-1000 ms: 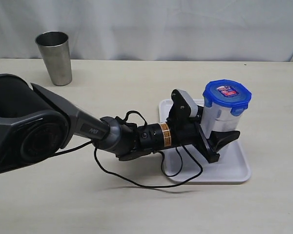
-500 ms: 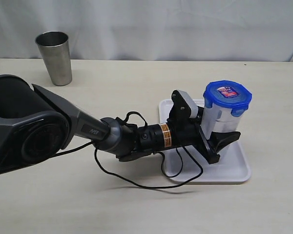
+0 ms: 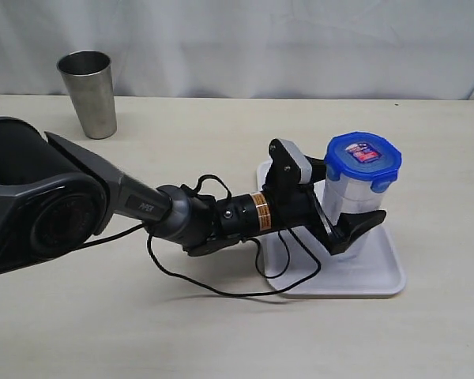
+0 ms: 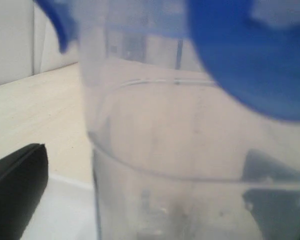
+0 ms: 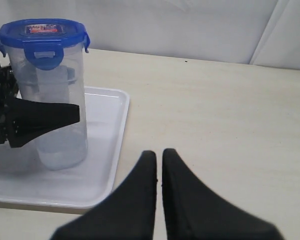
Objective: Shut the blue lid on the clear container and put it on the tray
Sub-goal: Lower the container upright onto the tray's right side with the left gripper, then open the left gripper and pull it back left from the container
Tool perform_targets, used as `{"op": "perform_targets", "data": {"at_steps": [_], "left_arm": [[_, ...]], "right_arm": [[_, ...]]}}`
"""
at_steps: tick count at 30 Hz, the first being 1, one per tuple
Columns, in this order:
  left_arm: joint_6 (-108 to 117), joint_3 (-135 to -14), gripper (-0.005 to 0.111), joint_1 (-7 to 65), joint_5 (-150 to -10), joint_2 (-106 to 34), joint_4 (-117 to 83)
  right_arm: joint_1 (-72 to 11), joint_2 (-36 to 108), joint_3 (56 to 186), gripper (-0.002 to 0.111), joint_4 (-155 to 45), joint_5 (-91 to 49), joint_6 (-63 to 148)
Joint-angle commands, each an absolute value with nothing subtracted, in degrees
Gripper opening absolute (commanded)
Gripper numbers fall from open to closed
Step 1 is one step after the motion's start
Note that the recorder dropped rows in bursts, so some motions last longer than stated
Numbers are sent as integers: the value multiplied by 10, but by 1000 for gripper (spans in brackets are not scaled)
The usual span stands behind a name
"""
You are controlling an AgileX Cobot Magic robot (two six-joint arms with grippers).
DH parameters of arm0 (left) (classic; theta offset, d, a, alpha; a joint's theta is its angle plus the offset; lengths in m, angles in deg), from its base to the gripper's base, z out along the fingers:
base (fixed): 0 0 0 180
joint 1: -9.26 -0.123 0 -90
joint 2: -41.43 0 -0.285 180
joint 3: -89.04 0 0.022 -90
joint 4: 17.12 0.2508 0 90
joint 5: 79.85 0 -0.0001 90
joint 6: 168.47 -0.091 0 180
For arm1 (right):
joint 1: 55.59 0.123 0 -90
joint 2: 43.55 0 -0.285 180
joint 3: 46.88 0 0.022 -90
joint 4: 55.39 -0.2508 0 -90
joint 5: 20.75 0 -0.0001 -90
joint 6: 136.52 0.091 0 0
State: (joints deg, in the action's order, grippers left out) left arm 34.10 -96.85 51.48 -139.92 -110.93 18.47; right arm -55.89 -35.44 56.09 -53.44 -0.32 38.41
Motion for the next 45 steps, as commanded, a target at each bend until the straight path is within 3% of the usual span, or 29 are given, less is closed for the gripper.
{"op": "perform_targets", "data": {"at_steps": [1, 37, 41, 45], "left_arm": [[340, -973, 98, 504, -1395, -1107, 249], [591, -972, 98, 364, -1356, -1047, 597], [680, -972, 88, 351, -1262, -1004, 659], [768, -972, 65, 332, -1224, -966, 778]], "right_arm": [[-561, -358, 559, 5, -535, -9, 384], [-561, -358, 559, 5, -535, -9, 384], [-561, -358, 559, 5, -535, -9, 384], [-561, -358, 559, 5, -535, -9, 384]]}}
